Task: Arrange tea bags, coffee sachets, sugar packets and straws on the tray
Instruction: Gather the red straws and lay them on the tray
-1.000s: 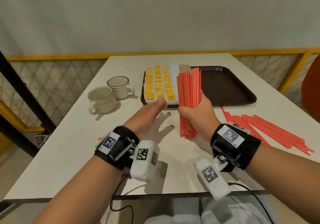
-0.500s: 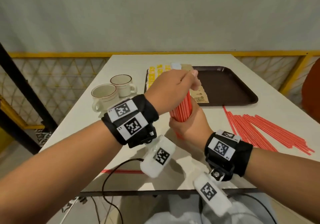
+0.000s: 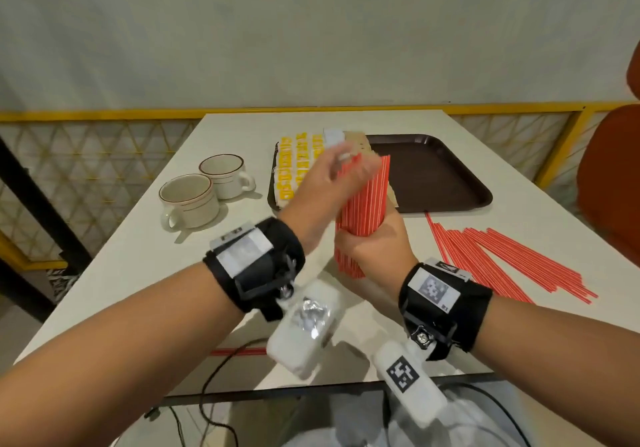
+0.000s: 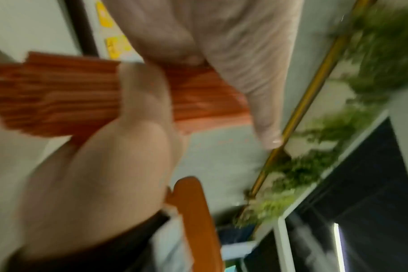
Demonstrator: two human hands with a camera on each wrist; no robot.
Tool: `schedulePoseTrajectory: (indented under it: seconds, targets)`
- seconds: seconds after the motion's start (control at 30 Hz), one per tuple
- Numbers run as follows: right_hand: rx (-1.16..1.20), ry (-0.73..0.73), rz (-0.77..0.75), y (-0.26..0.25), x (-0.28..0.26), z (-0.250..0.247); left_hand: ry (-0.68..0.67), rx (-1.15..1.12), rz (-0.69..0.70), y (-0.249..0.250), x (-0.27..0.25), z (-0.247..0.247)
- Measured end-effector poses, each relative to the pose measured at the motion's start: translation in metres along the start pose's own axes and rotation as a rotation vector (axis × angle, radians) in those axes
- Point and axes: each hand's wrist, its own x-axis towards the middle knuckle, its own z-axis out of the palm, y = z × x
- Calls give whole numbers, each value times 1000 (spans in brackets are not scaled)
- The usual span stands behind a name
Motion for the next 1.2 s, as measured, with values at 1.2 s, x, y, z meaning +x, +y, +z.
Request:
schedulePoseTrajectory:
  seconds: [1.2]
  targets:
    - [-917,-492,-483,-37,12,-50,-124,110,76,-45,-13,21]
